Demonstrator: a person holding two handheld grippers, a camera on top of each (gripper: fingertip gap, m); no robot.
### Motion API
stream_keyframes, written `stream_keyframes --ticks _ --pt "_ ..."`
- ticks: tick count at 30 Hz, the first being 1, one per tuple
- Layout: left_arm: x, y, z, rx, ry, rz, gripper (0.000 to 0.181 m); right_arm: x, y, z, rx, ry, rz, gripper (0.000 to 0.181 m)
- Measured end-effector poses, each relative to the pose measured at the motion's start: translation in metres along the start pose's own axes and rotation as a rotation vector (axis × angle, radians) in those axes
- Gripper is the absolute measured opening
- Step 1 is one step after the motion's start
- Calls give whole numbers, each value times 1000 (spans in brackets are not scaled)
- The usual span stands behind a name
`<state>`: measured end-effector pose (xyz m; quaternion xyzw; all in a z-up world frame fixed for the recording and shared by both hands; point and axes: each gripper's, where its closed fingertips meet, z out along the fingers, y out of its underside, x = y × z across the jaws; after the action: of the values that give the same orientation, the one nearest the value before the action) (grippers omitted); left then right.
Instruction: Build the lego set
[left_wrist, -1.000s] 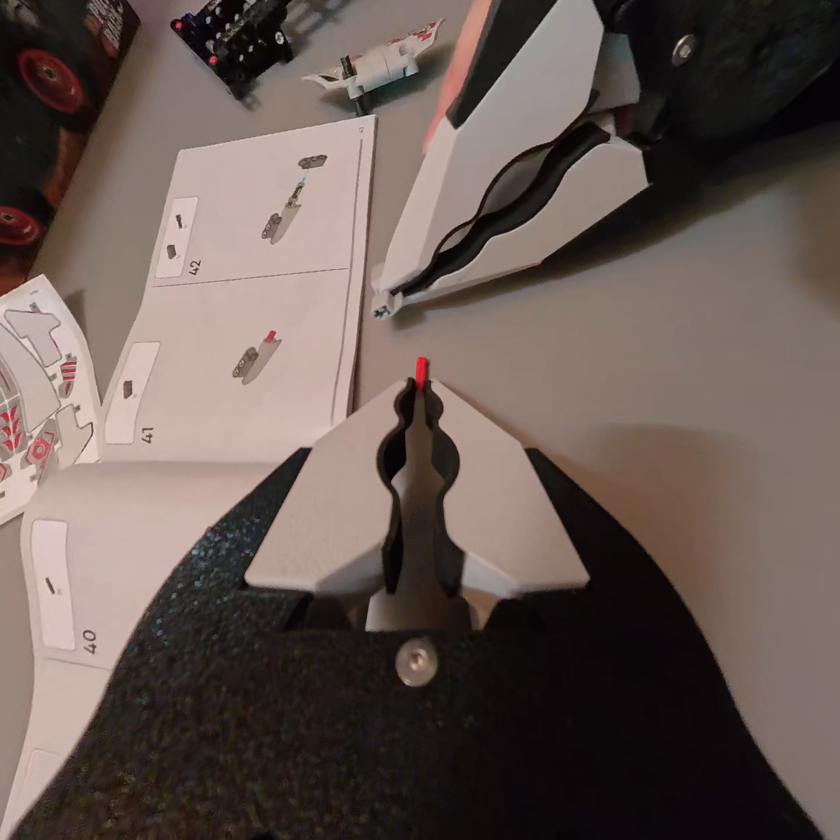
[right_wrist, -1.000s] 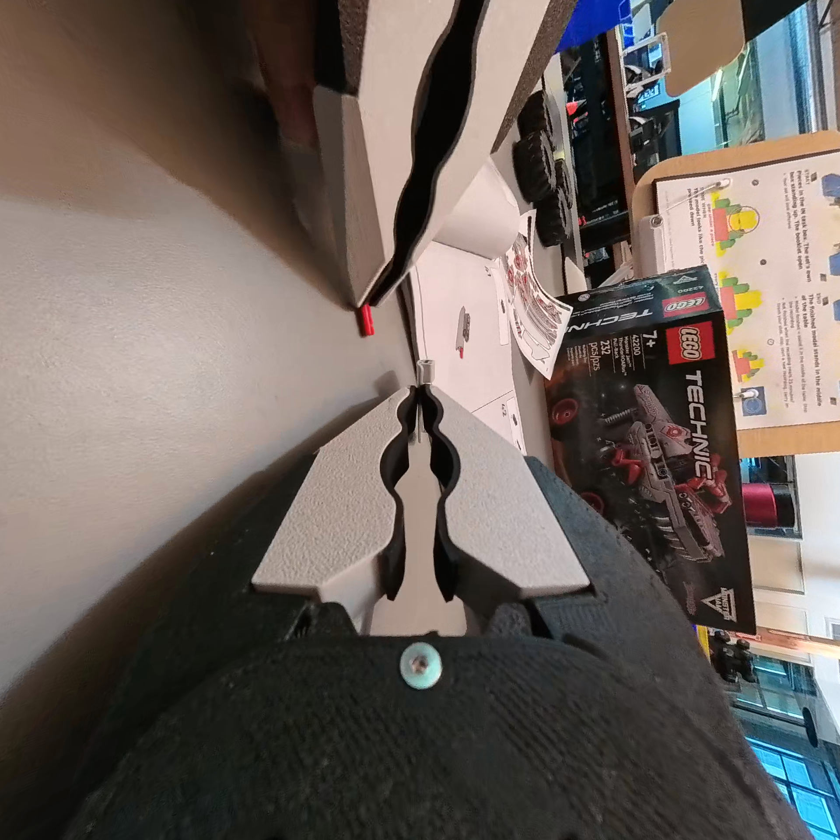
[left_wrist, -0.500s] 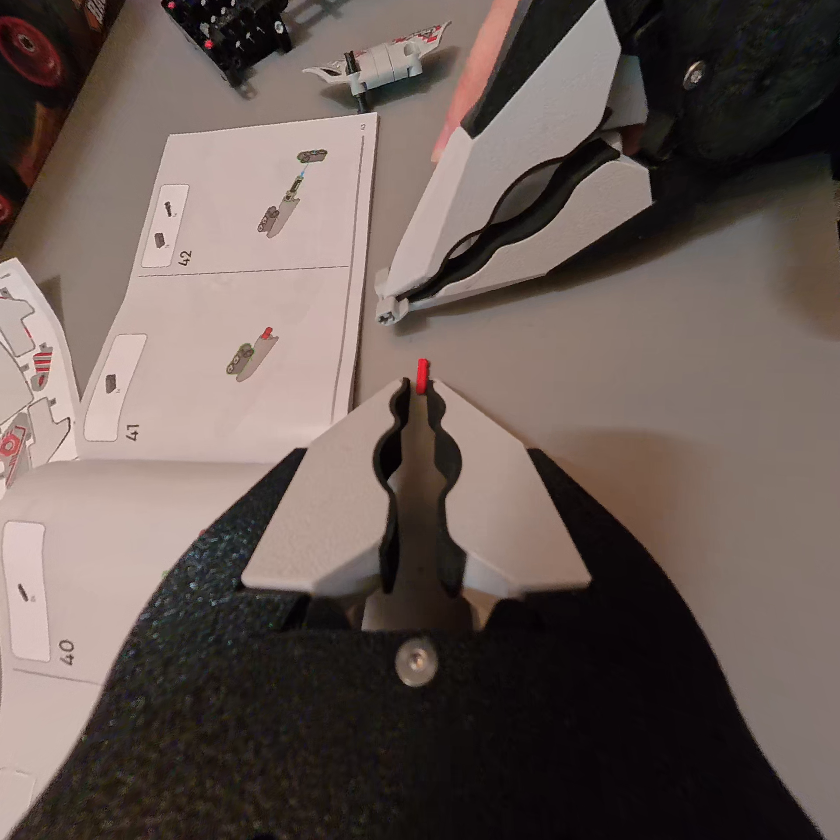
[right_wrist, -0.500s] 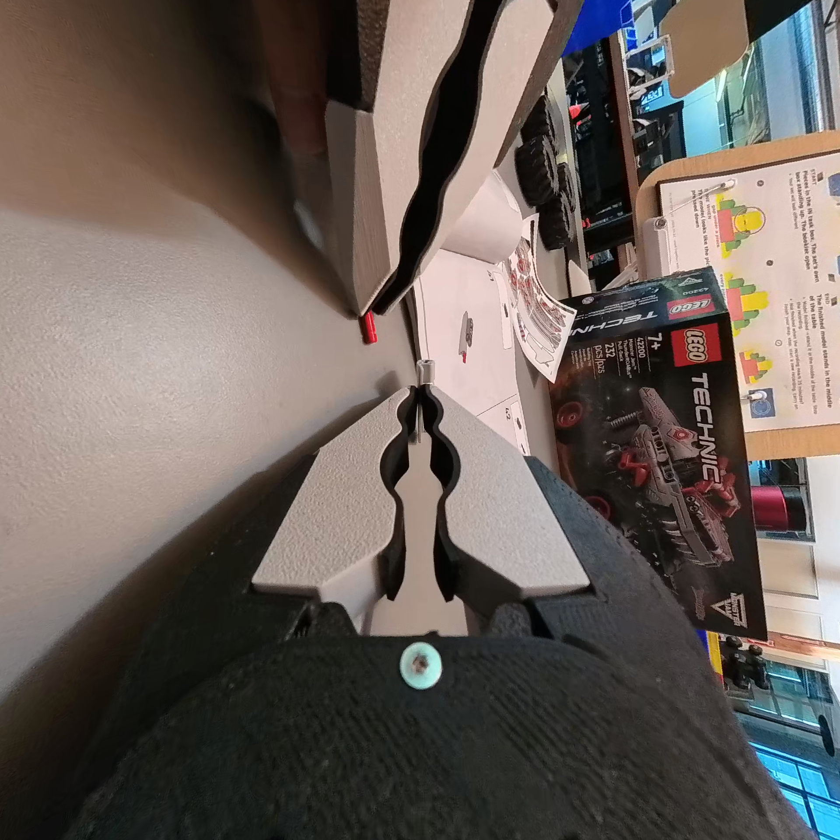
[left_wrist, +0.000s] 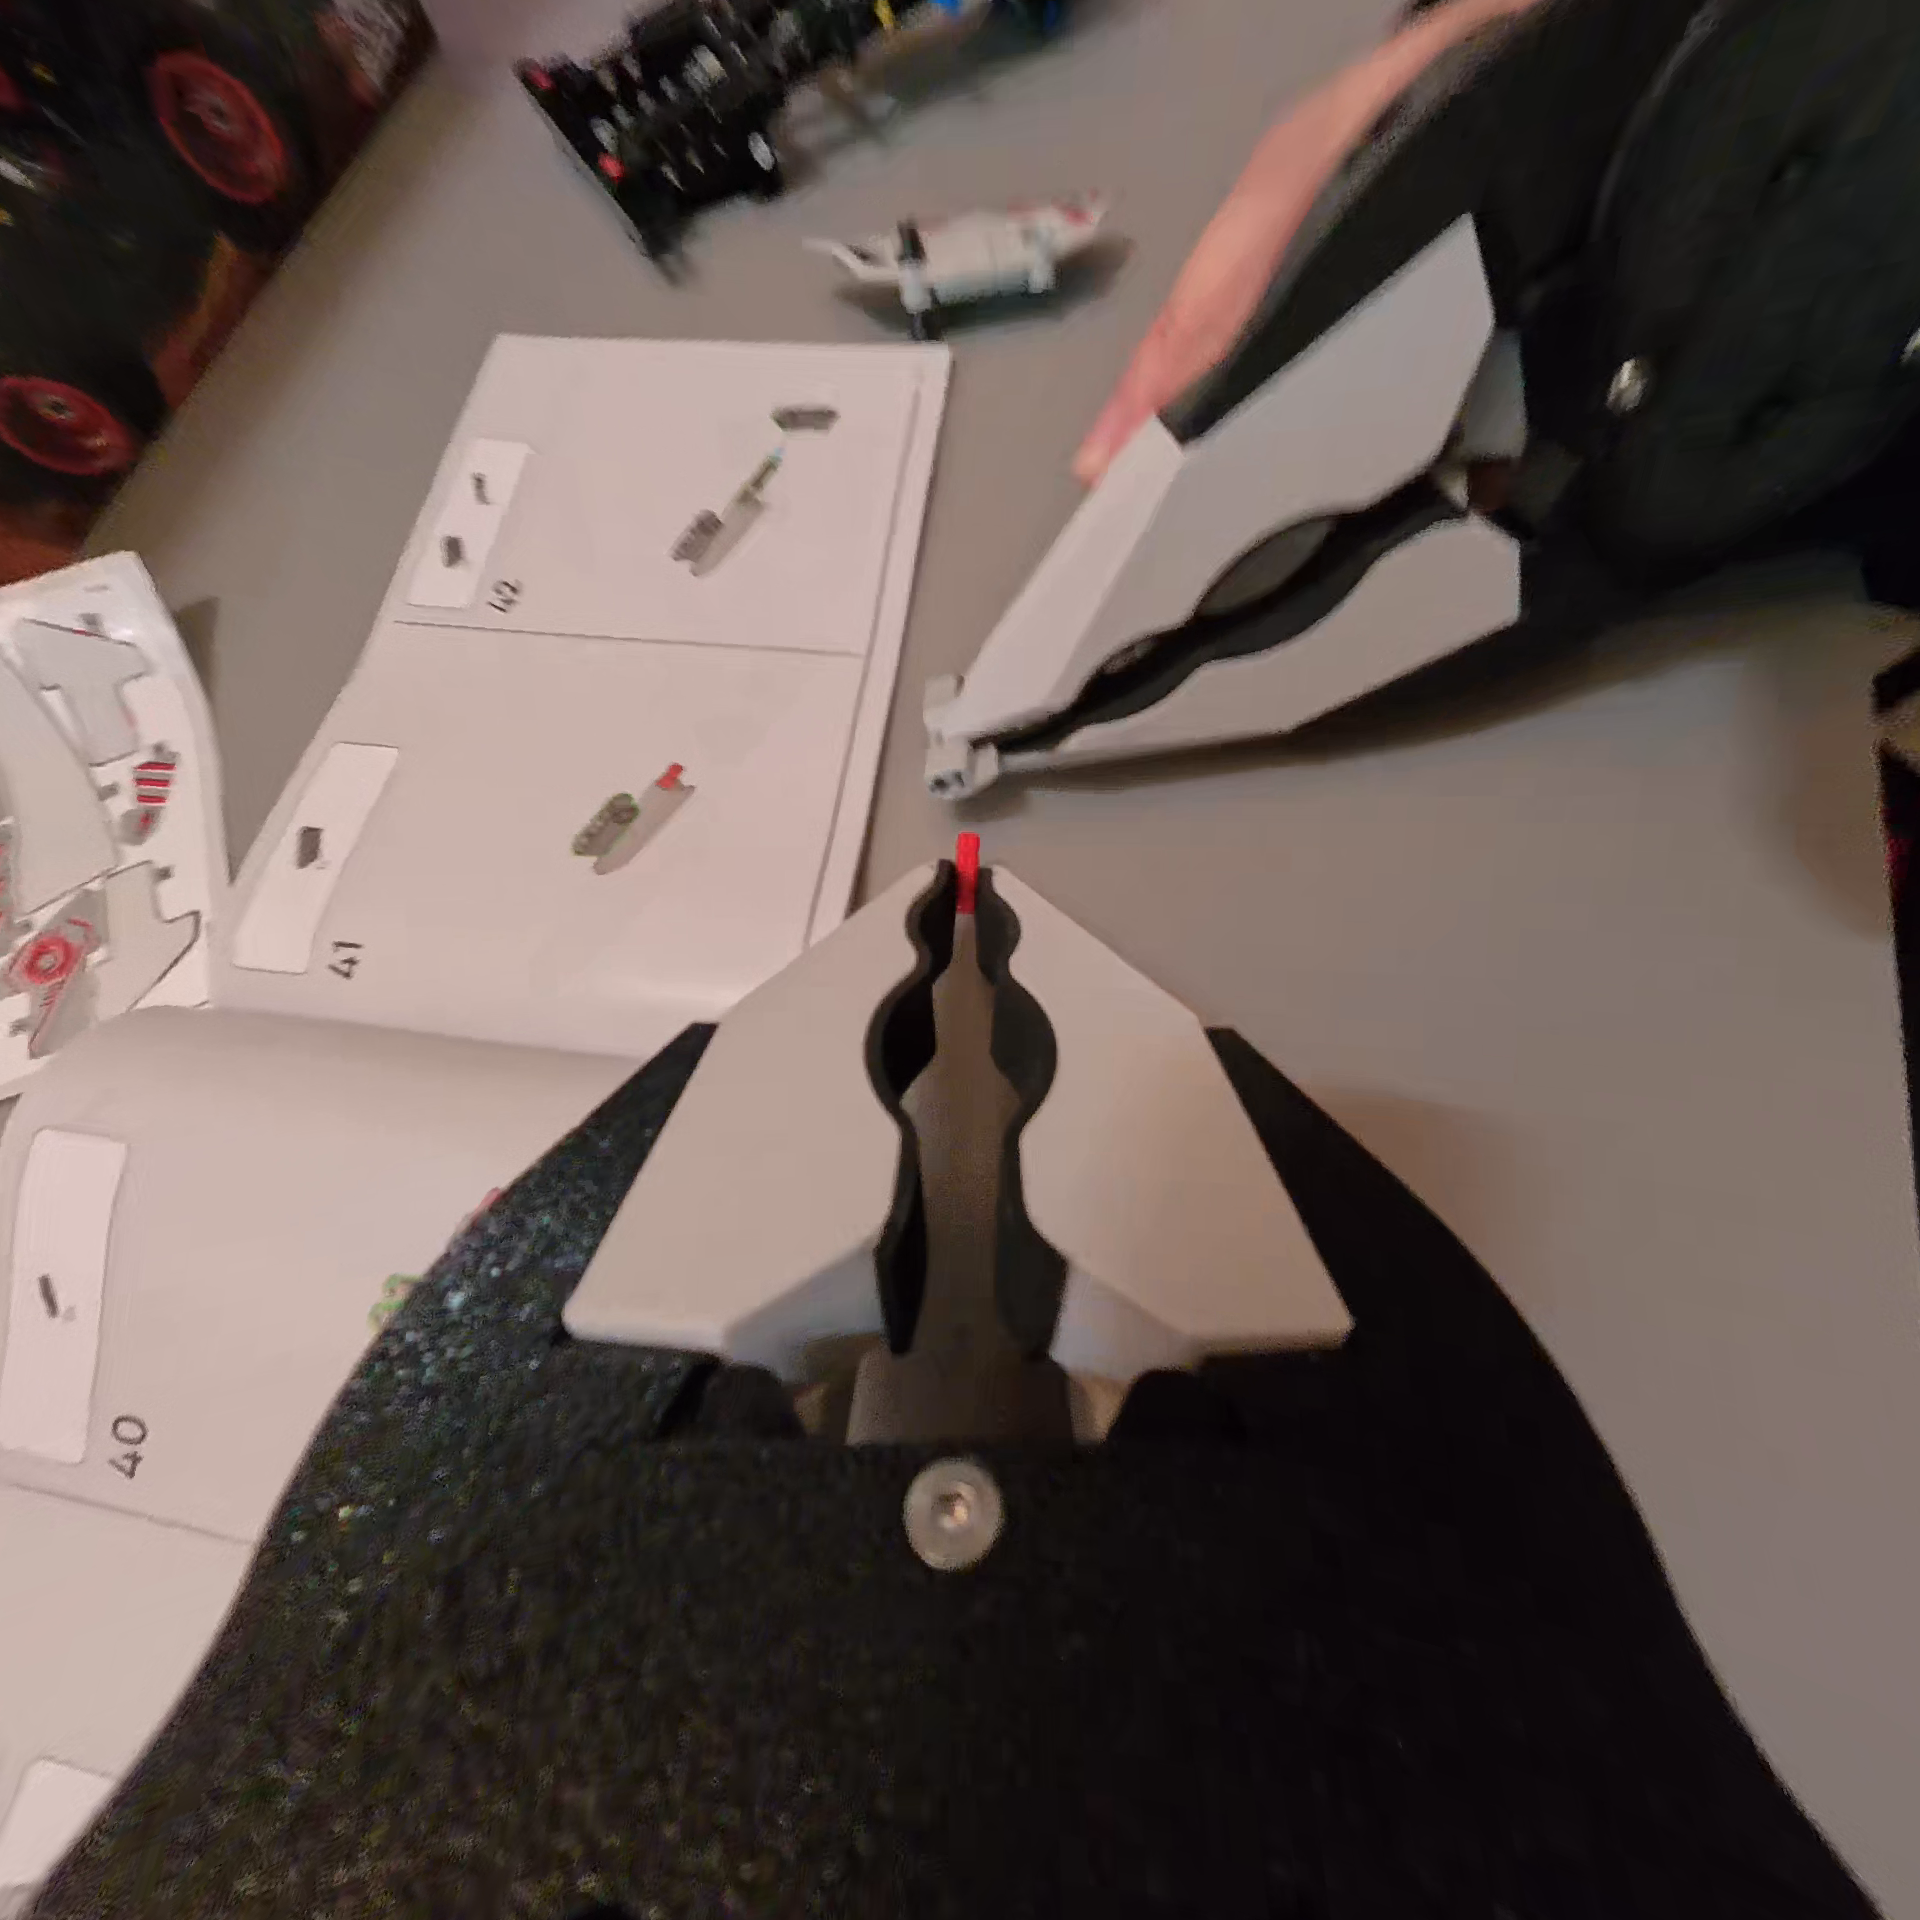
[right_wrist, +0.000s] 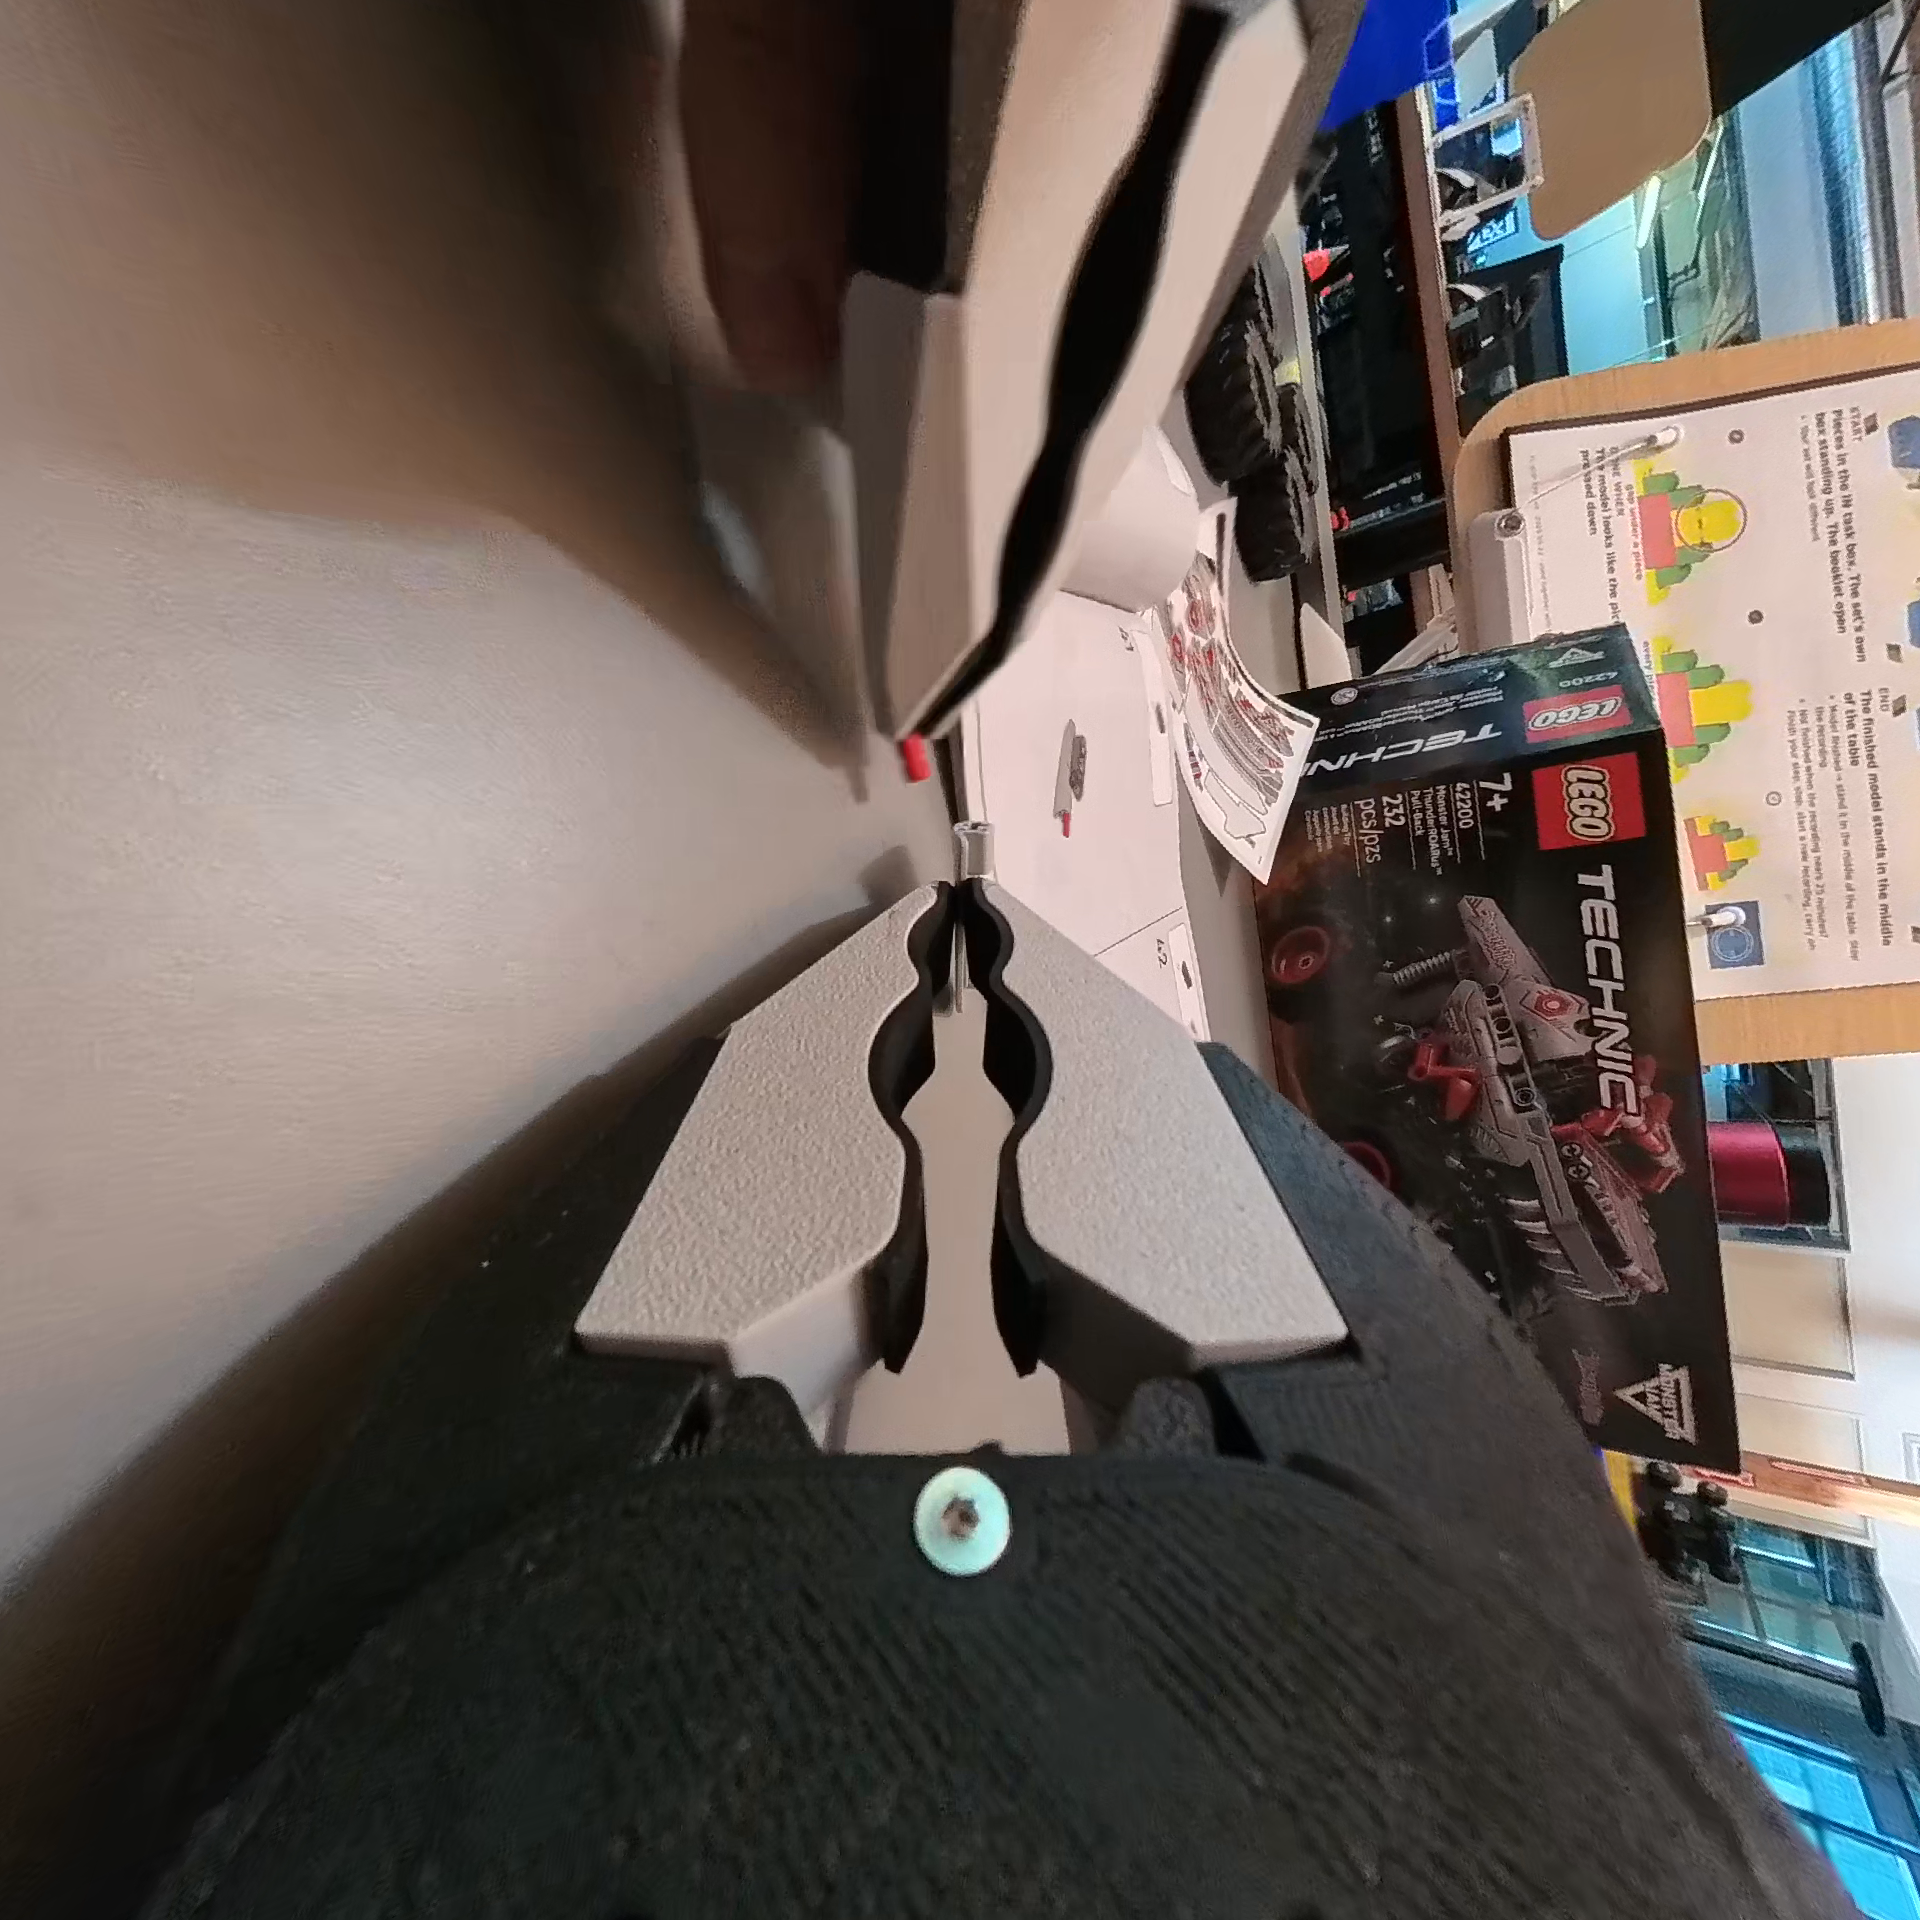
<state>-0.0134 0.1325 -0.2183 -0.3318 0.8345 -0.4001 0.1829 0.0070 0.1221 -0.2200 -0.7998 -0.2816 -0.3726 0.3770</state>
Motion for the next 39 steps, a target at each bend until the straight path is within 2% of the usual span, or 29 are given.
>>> stream_keyframes --ticks 1,3,14,25,30,33,39 --pt "-3 -4 -2 28 -5 -30 1 0 0 0 -6 6 -16 1" --pt "-7 -4 -3 35 -13 -64 1 0 -1 1 -24 23 -63 1" --pt "-5 3 2 -25 -49 -18 1 -3 -5 5 -96 61 -238 1" --pt "-7 6 3 -55 -74 12 1 -4 -6 5 -91 45 -189 1" --pt "-7 6 2 -71 -92 63 1 -4 -7 6 -135 77 -275 1" --pt "-6 7 1 -69 -58 11 1 -4 -8 6 -155 103 -359 0" --pt "-4 9 -3 -57 37 -151 1 -5 -12 7 -141 104 -377 0"
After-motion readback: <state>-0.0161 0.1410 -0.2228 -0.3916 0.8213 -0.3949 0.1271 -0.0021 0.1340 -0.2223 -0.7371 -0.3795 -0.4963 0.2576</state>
